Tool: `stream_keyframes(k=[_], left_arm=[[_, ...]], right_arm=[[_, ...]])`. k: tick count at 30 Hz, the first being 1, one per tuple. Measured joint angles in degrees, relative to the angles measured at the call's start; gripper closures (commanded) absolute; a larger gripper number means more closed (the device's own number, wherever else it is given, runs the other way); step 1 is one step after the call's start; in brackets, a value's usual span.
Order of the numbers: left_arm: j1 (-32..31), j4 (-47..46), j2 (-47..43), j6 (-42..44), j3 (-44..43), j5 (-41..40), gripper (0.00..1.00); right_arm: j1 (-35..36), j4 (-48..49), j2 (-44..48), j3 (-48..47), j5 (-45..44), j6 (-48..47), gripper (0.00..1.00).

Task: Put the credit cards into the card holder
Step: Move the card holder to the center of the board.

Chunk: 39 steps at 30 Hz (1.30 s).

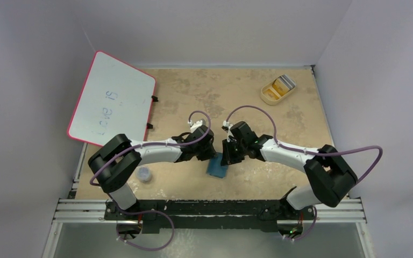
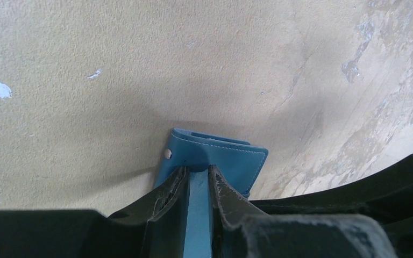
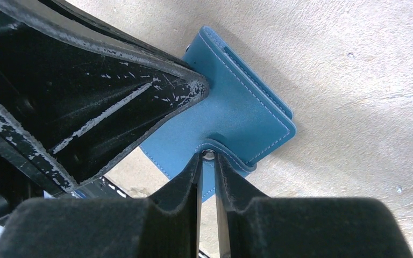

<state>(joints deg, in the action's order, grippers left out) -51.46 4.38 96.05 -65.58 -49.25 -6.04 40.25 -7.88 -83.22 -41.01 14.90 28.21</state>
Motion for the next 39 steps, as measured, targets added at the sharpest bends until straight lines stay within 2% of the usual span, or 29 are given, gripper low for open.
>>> stream_keyframes(k=[12, 20, 26, 30, 39], left_arm=[[0.0, -0.5, 0.1, -0.5, 0.0, 0.0, 0.81], [0.1, -2.8, 0.3, -0.9, 0.7, -0.2, 0.80], [0.5, -4.0, -0.3, -1.1, 1.8, -0.1, 0.79], [2.5, -3.4, -2.3, -1.1, 3.3, 0.4, 0.73], [11.0, 1.8, -10.8, 0.7, 6.6, -0.6, 0.72]], right_arm=[[1.6, -2.5, -1.9, -2.3, -2.4, 2.1, 0.87], [5.6, -7.2, -7.0, -8.3, -5.9, 4.4, 0.87], [5.8, -10.3, -9.6, -10.9, -6.7, 6.0, 0.87], [6.0, -11.6, -12.1, -13.2, -6.1, 6.4, 0.87], [5.7, -15.9, -17.1, -18.3, -3.4, 6.0, 0.84]])
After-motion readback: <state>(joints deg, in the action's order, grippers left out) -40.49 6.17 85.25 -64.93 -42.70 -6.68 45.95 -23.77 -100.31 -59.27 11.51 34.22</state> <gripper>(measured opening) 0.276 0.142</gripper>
